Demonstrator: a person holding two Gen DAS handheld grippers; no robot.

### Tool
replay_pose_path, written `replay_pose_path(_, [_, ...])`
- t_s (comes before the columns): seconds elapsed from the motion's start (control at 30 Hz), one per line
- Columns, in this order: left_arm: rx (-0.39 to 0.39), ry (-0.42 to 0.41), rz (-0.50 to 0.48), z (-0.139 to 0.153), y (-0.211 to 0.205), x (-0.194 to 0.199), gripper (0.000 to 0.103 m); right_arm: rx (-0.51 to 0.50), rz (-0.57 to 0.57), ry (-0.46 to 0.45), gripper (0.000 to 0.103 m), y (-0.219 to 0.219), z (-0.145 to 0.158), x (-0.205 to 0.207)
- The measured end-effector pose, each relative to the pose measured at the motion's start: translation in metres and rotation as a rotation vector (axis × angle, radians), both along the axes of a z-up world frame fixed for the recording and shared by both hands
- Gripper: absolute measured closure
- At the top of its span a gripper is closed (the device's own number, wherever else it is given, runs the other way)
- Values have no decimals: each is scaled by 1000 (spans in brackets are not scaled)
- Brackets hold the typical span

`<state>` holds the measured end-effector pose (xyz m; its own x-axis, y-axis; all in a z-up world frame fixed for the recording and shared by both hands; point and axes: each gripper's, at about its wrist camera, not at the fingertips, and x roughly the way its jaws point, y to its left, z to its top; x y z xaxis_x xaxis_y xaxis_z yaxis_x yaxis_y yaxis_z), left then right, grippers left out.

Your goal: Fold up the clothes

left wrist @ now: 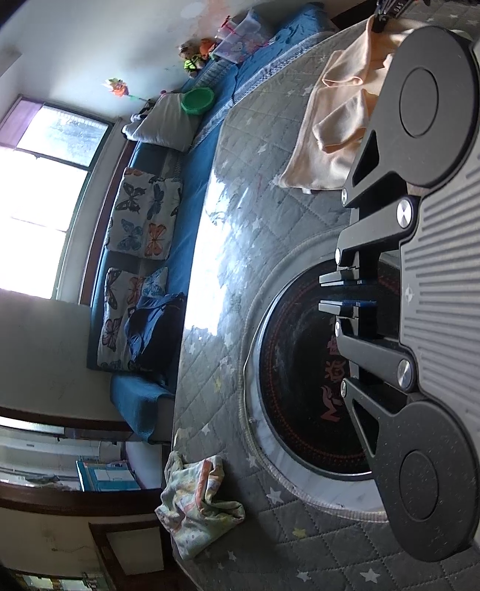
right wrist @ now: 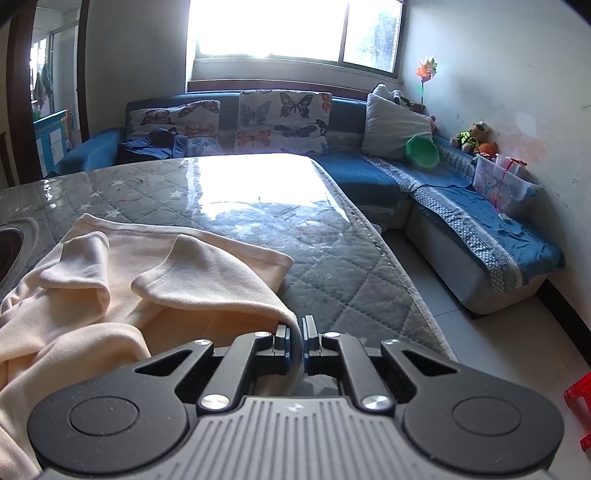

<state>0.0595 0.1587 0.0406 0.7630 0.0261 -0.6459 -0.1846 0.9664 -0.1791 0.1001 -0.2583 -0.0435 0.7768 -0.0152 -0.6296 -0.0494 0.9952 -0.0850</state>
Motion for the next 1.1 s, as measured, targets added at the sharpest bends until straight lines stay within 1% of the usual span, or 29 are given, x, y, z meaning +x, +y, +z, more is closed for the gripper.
replay_pose_path(0.2, [-8, 39, -44, -10, -14, 8, 93, -7, -11, 0, 98, -6, -2, -9])
replay_pose_path(0.3, [-6, 52, -90, -13, -32, 16, 91, -1, -13, -3, 98, -7, -2, -13])
replay_pose_path(0.37, [-6, 58, -128, -14, -47, 23, 87, 6, -10, -8, 98, -7, -2, -15])
replay_pose_path(0.47, [-15, 67, -200, -17, -72, 36, 76, 9, 2, -15, 97, -6, 1, -19])
replay_pose_path(0.5, [-18, 70, -223, -18, -81, 40, 69, 12, 4, -17, 96, -6, 2, -19])
replay_pose_path(0.53, [-17, 76, -239, -19, -90, 45, 64, 16, 6, -18, 96, -8, 3, -20])
replay_pose_path(0.7, [-24, 110, -310, -31, -128, 69, 54, 27, 20, -24, 94, -12, 6, -23])
replay_pose_path(0.73, [-22, 117, -318, -33, -133, 74, 53, 26, 25, -25, 94, -12, 6, -24])
replay_pose_path(0.83, [-11, 134, -338, -42, -146, 87, 53, 2, 53, -28, 91, -10, 7, -25])
replay_pose_path(0.9, [-6, 144, -346, -47, -152, 92, 55, -10, 68, -33, 84, -9, 8, -25])
replay_pose_path(0.93, [-8, 149, -349, -50, -154, 94, 57, -17, 76, -36, 84, -8, 9, -25])
replay_pose_path(0.97, [-10, 154, -353, -52, -156, 96, 60, -22, 83, -39, 84, -8, 9, -25])
replay_pose_path(1.03, [-15, 168, -365, -58, -159, 99, 78, -16, 97, -43, 81, -9, 10, -23])
replay_pose_path(1.07, [-18, 173, -364, -60, -160, 100, 81, -16, 103, -43, 78, -9, 9, -22])
replay_pose_path(1.1, [-23, 173, -362, -61, -160, 100, 86, -16, 108, -43, 78, -9, 8, -21])
